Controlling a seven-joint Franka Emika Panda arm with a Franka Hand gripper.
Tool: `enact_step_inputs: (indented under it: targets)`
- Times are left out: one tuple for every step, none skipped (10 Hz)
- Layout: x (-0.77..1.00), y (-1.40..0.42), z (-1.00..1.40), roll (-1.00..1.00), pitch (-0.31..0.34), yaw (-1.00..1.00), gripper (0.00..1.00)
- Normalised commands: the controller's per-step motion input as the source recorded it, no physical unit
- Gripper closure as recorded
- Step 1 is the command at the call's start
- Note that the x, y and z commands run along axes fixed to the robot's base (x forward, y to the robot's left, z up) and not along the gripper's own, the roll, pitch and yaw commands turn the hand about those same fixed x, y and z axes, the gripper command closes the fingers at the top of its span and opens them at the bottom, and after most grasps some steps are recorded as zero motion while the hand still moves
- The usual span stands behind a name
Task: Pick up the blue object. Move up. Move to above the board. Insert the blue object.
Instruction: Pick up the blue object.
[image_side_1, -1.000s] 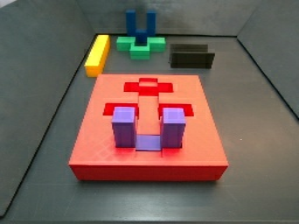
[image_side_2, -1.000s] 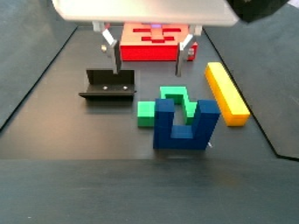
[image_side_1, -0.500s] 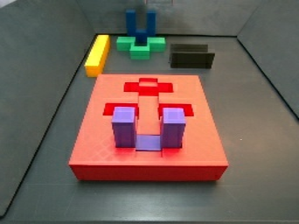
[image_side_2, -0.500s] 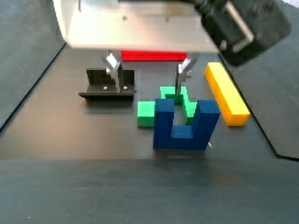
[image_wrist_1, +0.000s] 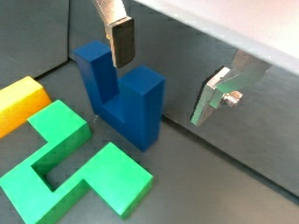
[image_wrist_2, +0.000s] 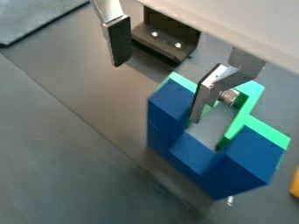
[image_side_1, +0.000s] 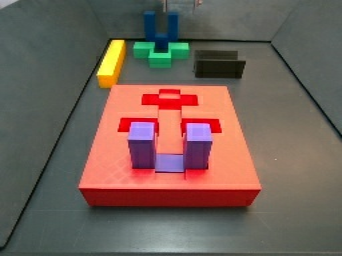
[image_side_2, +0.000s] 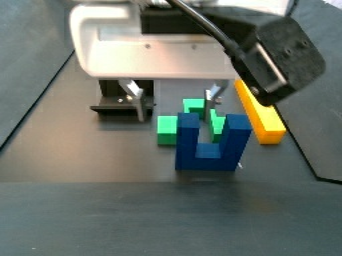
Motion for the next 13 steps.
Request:
enact_step_inputs:
  targets:
    - [0.0, 0.02, -0.21, 0.0, 0.0, 0.0, 0.0]
    - [0.0, 0.09, -0.24, 0.05, 0.0, 0.0, 0.0]
    - [0.01, 0.08, -0.25, 0.05, 0.0, 0.01, 0.0]
    - [0.03, 0.07, -0.31, 0.05, 0.0, 0.02, 0.0]
    - [0.02, 0.04, -0.29, 0.04, 0.0, 0.01, 0.0]
    - [0.01, 0.0, -0.27, 0.05, 0.0, 0.0, 0.0]
    - [0.0, 0.0, -0.21, 0.04, 0.0, 0.0, 0.0]
    - [0.0, 0.0, 0.0, 0.0, 0.0, 0.0, 0.0]
    - [0.0, 0.0, 0.0, 0.0, 0.0, 0.0, 1.0]
    - [0.0, 0.0, 0.0, 0.0, 0.0, 0.0, 1.0]
    - [0.0, 0.0, 0.0, 0.0, 0.0, 0.0, 1.0]
    - [0.0, 0.0, 0.0, 0.0, 0.0, 0.0, 1.0]
    - [0.0, 0.0, 0.0, 0.0, 0.0, 0.0, 1.0]
